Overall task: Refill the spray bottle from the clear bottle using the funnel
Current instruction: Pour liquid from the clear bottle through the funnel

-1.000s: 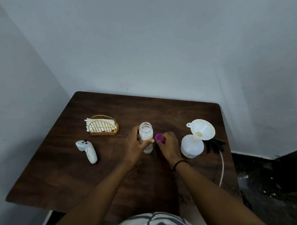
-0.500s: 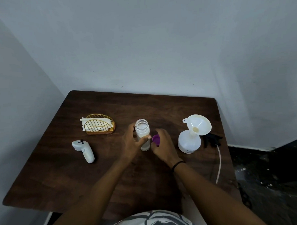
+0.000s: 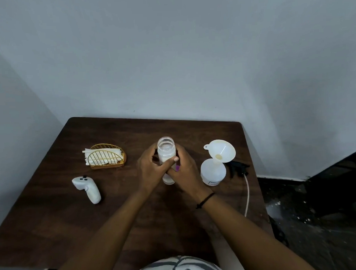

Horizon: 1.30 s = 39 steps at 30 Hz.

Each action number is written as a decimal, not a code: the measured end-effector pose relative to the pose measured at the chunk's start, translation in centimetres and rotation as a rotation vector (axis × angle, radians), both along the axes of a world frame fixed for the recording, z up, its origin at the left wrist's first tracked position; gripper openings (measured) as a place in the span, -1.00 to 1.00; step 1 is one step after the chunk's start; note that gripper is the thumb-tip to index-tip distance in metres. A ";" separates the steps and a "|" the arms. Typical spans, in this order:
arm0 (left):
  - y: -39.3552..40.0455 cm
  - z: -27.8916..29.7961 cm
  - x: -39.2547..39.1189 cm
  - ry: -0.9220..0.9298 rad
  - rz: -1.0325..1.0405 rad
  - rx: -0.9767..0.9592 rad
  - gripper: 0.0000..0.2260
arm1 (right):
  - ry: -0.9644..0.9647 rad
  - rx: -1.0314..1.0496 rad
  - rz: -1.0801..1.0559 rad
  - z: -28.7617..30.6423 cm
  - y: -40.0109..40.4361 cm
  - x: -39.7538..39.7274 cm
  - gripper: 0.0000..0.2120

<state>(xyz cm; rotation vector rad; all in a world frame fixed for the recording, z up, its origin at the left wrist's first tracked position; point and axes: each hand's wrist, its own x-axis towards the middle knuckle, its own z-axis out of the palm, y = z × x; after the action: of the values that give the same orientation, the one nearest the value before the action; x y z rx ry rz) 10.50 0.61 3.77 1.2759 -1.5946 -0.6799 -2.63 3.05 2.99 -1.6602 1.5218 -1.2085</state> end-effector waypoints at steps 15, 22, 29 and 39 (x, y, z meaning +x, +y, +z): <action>0.2 6.4 -7.7 0.258 -0.312 -0.123 -0.67 | 0.034 -0.203 -0.265 7.1 3.2 -6.5 -0.47; -1.5 5.1 -10.7 0.165 -0.246 0.006 -0.81 | 0.114 -0.185 -0.324 8.4 5.9 -11.1 -0.58; -3.2 2.2 -12.1 -0.011 -0.127 0.198 -0.88 | 0.248 0.009 -0.358 7.7 7.3 -14.6 -0.57; -3.0 0.8 -12.2 -0.040 -0.156 0.458 -0.71 | 0.422 0.204 -0.328 7.0 7.9 -16.1 -0.55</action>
<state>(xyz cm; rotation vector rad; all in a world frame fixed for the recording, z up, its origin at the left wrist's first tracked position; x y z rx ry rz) -1.70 -2.43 4.57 1.5046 -1.6381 -1.1744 -18.69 10.92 9.96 -1.6382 2.1660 -0.8460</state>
